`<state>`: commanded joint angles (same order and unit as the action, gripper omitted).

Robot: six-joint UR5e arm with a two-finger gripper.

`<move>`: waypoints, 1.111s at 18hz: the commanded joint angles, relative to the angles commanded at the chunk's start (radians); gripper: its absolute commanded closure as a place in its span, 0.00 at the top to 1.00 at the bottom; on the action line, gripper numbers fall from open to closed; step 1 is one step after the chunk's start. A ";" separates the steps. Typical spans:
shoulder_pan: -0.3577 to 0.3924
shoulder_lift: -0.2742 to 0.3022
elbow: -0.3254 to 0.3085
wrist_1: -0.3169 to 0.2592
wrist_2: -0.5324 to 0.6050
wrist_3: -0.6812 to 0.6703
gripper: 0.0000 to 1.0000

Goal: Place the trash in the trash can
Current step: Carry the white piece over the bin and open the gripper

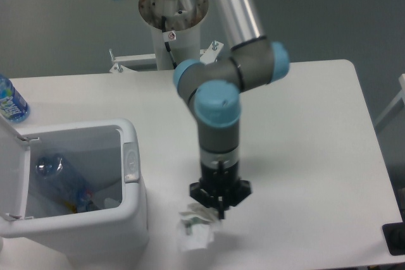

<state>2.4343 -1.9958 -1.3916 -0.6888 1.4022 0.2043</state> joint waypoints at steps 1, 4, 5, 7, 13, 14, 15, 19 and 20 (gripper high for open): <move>0.011 0.011 0.023 0.000 -0.015 -0.029 0.00; 0.031 0.054 0.075 0.000 -0.081 -0.111 0.00; 0.026 0.075 0.074 0.000 -0.115 -0.117 0.00; 0.012 0.120 0.050 0.000 -0.158 -0.124 0.00; -0.173 0.259 -0.121 -0.008 -0.152 -0.143 0.00; -0.199 0.275 -0.157 -0.005 -0.151 -0.135 0.00; -0.215 0.281 -0.168 -0.005 -0.149 -0.143 0.00; -0.276 0.276 -0.205 -0.006 -0.149 -0.126 0.37; -0.276 0.273 -0.201 -0.006 -0.149 -0.111 0.71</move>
<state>2.1583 -1.7226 -1.5923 -0.6949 1.2533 0.0934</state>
